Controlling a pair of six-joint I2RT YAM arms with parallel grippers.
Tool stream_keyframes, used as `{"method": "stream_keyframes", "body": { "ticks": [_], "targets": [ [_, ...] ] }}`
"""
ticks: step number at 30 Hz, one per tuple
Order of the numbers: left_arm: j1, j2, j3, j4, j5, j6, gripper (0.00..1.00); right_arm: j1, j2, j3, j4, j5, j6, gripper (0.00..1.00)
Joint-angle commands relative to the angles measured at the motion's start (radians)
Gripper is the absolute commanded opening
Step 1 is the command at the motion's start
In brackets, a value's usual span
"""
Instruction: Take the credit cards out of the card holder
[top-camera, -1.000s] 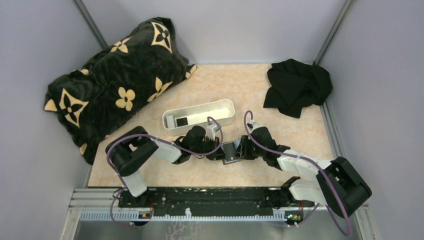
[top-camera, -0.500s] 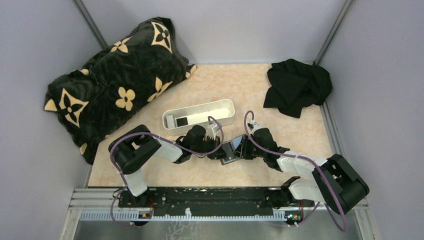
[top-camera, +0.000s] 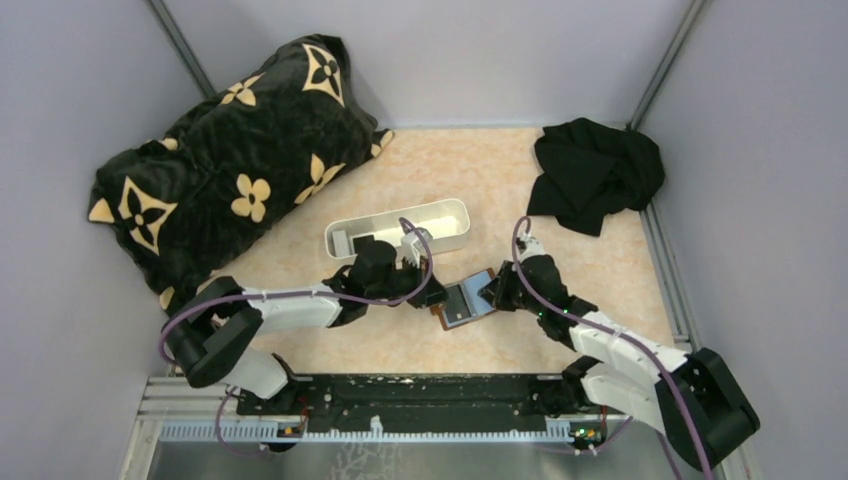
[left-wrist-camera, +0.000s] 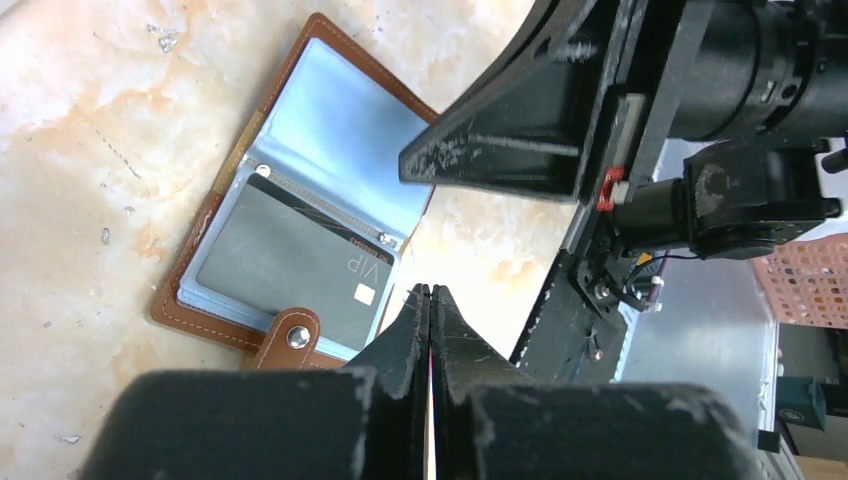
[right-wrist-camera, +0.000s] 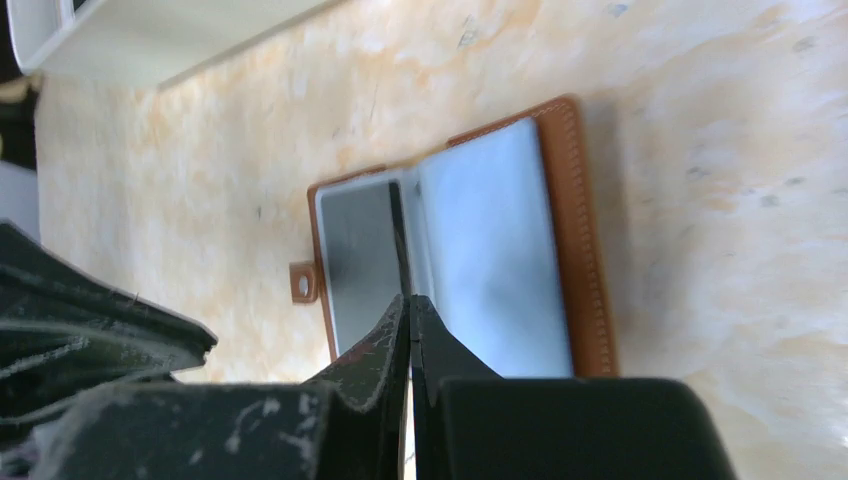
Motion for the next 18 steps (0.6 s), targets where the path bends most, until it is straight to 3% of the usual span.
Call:
{"method": "stream_keyframes", "body": {
  "ticks": [1,6,8,9,11,12,15,18],
  "targets": [
    [0.007,-0.037,-0.006,-0.054,-0.029,0.012,0.0,-0.084,-0.077,0.057,-0.089,0.099,0.002,0.0],
    [0.006,-0.002,0.002,-0.041,-0.038,0.002,0.01,-0.161,-0.036,0.09,-0.179,0.134,-0.018,0.0],
    [0.007,-0.015,0.0,-0.058,-0.076,0.008,0.08,-0.165,-0.014,0.094,-0.193,0.136,-0.029,0.0],
    [0.007,-0.026,-0.006,-0.061,-0.088,0.023,0.16,-0.166,0.0,0.096,-0.196,0.138,-0.032,0.0],
    [0.007,-0.052,-0.016,-0.072,-0.12,0.043,0.43,-0.166,0.025,0.091,-0.187,0.135,-0.049,0.0],
    [0.008,-0.061,-0.017,-0.088,-0.137,0.046,0.5,-0.165,0.033,0.085,-0.184,0.138,-0.051,0.0],
    [0.011,-0.074,-0.011,-0.131,-0.154,0.048,0.7,-0.166,0.044,0.064,-0.16,0.129,-0.052,0.0],
    [0.013,-0.072,-0.021,-0.129,-0.147,0.038,0.8,-0.165,0.04,0.048,-0.146,0.11,-0.056,0.0]
  ]
}}
